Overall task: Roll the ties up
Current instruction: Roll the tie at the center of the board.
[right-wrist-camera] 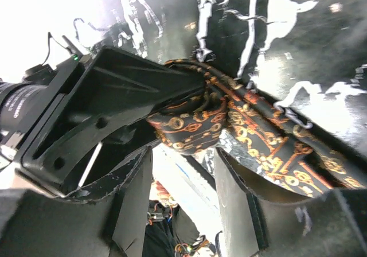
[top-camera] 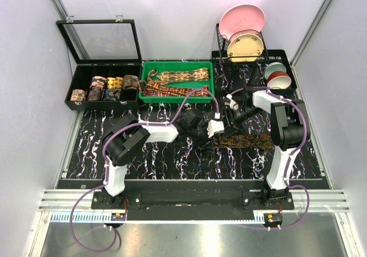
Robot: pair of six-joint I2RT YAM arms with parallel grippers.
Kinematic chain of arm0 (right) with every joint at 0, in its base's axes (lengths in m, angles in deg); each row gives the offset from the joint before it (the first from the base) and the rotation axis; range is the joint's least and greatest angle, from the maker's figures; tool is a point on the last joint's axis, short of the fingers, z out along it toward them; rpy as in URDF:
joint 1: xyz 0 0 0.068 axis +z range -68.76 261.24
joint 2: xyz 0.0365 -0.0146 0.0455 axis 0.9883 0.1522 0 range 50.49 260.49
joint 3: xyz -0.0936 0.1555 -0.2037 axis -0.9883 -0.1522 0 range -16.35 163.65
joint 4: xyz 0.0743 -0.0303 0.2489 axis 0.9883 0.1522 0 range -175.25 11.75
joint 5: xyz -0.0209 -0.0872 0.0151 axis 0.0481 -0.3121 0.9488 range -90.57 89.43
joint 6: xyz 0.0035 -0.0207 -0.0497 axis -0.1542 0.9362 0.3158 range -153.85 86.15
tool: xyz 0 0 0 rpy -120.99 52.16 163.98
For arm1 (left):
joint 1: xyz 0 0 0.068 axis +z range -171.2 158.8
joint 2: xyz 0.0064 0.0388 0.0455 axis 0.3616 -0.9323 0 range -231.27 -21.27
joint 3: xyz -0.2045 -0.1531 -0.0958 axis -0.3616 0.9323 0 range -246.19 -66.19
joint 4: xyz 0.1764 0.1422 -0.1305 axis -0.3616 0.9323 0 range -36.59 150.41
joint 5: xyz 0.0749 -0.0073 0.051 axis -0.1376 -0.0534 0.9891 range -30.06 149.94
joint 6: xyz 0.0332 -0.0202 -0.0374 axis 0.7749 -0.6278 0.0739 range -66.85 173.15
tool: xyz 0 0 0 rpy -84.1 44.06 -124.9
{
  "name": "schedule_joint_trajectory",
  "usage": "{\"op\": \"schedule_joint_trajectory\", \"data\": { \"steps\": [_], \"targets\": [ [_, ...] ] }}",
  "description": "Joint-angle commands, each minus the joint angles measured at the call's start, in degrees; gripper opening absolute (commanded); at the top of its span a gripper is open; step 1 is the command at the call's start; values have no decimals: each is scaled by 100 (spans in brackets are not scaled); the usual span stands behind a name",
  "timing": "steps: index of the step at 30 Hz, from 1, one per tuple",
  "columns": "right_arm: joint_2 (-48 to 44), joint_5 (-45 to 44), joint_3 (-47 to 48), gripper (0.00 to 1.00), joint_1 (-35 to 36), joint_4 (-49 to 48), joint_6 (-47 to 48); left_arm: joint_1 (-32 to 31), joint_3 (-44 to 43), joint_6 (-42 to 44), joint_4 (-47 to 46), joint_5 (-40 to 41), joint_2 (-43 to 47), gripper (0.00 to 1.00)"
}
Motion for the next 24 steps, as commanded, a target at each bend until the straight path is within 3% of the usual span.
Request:
{"op": "schedule_joint_trajectory", "data": {
  "steps": [1, 10, 15, 18, 19, 23, 24],
  "targets": [
    [-159, 363, -230, 52, 82, -153, 70, 24, 175, -102, 926, 585, -311, 8],
    [79, 433, -265, 44, 372, -460, 88, 24, 26, -111, 1058, 532, -355, 9],
    [246, 512, -195, 34, 381, -434, 105, 32, -62, -102, 1172, 497, -373, 10],
    [264, 355, -177, 14, 381, -443, 132, 24, -89, -67, 1216, 471, -364, 11],
    [281, 145, -177, 0, 381, -451, 123, 24, -106, -67, 1234, 462, -355, 12],
    [342, -305, -221, 0, 373, -478, 97, 33, -89, -58, 1199, 312, -197, 24],
    [343, -357, -247, 0, 381, -495, 62, 33, -124, -49, 1251, 173, -171, 32]
  ]
}}
